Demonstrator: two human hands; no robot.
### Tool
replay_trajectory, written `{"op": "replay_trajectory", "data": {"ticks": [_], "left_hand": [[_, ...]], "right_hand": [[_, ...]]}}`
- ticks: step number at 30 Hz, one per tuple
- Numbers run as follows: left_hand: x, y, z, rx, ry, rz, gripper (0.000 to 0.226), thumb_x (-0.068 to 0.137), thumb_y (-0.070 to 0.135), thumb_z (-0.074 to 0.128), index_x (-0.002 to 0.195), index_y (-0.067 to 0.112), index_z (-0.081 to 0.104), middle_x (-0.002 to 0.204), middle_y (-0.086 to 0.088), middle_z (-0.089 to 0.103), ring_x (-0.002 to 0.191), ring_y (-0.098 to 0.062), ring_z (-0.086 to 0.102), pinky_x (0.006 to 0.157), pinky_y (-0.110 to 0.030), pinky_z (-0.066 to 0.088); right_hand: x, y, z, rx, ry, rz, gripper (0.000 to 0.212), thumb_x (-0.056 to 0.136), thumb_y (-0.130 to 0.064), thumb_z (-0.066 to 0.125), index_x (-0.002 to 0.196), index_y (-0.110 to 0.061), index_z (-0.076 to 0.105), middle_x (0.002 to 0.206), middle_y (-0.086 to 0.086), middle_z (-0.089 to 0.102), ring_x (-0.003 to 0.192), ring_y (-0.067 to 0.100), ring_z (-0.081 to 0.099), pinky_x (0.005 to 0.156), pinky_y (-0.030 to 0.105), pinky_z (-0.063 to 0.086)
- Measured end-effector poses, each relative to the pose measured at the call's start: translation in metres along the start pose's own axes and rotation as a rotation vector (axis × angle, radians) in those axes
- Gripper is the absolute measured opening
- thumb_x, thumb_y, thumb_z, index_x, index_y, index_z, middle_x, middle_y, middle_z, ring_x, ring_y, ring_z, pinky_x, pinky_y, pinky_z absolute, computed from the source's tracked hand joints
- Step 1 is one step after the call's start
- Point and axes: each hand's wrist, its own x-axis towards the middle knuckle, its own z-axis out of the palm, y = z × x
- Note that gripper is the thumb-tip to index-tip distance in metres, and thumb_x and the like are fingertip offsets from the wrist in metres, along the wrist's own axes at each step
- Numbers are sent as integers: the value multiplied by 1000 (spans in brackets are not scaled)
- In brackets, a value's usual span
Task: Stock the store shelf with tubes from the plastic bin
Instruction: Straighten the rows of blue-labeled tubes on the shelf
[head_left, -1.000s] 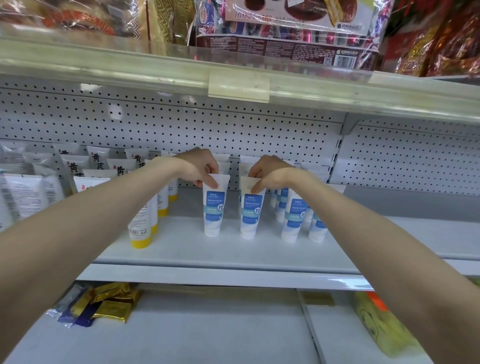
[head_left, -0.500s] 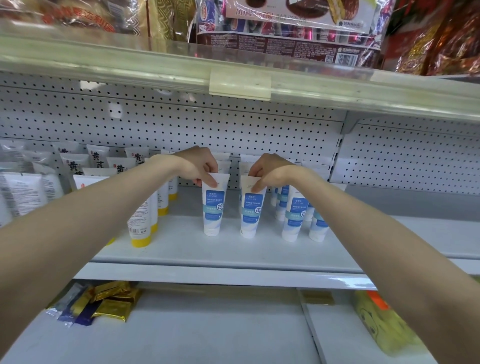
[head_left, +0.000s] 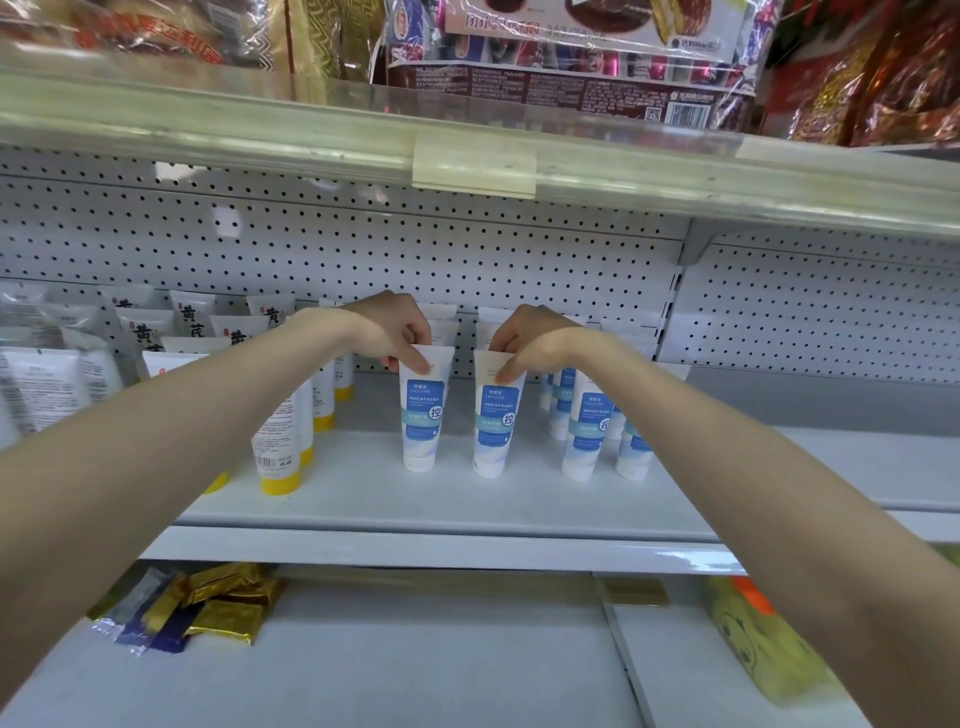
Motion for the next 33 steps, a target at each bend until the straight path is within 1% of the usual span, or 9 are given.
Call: {"op": "replay_trajectory", "data": {"ticks": [3, 8, 11, 13, 17, 19, 21, 26, 33], "left_hand": [[-1, 0, 0, -12, 5, -4, 16, 80, 18, 72, 92, 7, 69, 88, -5, 70, 68, -15, 62, 68, -25, 53], [-3, -1, 1, -23, 5, -8, 18, 80, 18, 72, 93, 7, 68, 89, -5, 69, 73, -17, 63, 73, -30, 55], [-5, -2, 2, -42, 6, 3, 17, 79, 18, 72, 92, 7, 69, 94, -8, 71, 86, -25, 67, 79, -36, 57], [-5, -3, 3, -49, 17, 5, 17, 79, 18, 73, 91, 6, 69, 94, -9, 71, 90, -27, 67, 80, -37, 57], [-5, -2, 5, -57, 39, 14, 17, 77, 17, 74, 88, 5, 70, 91, -11, 72, 86, -28, 68, 81, -40, 57], [-5, -1, 6, -61, 45, 13, 16, 77, 16, 74, 88, 5, 70, 90, -12, 72, 78, -25, 66, 80, -38, 55], [-4, 2, 6, -61, 47, 17, 16, 77, 15, 74, 88, 4, 70, 90, -13, 71, 73, -21, 63, 78, -36, 56], [-4, 4, 4, -42, 15, 16, 17, 79, 15, 72, 92, 4, 69, 90, -12, 71, 73, -20, 63, 73, -31, 56], [-3, 4, 2, -38, 5, 6, 15, 80, 16, 72, 91, 6, 68, 86, -6, 68, 72, -19, 62, 71, -29, 55]], "right_hand": [[1, -1, 1, -5, 2, -3, 33, 78, -15, 73, 110, -12, 66, 112, 6, 67, 104, 22, 61, 88, 31, 51], [2, -1, 1, -20, 5, 1, 33, 77, -15, 73, 110, -13, 67, 112, 5, 67, 104, 21, 61, 85, 29, 50], [1, 0, 1, -14, 12, 11, 33, 77, -15, 73, 109, -14, 67, 111, 4, 67, 101, 20, 61, 80, 26, 48], [-1, 1, 0, -15, 13, 11, 33, 77, -15, 73, 109, -14, 67, 110, 4, 67, 99, 19, 61, 77, 24, 47], [-2, 2, 0, -16, 17, 16, 35, 78, -15, 73, 112, -13, 66, 112, 5, 67, 100, 20, 61, 78, 25, 49], [-2, 1, 1, -13, 17, 16, 34, 78, -15, 73, 111, -13, 66, 112, 5, 67, 96, 18, 60, 76, 24, 47], [-2, 1, 1, -7, 17, 17, 35, 78, -15, 73, 112, -13, 66, 112, 5, 67, 98, 18, 60, 76, 25, 47], [-2, 2, 0, -1, 11, 18, 37, 78, -14, 73, 114, -12, 65, 115, 5, 66, 105, 21, 60, 79, 26, 48], [-1, 2, 0, -1, 4, 11, 36, 79, -15, 72, 114, -12, 65, 115, 5, 66, 106, 21, 61, 84, 28, 50]]}}
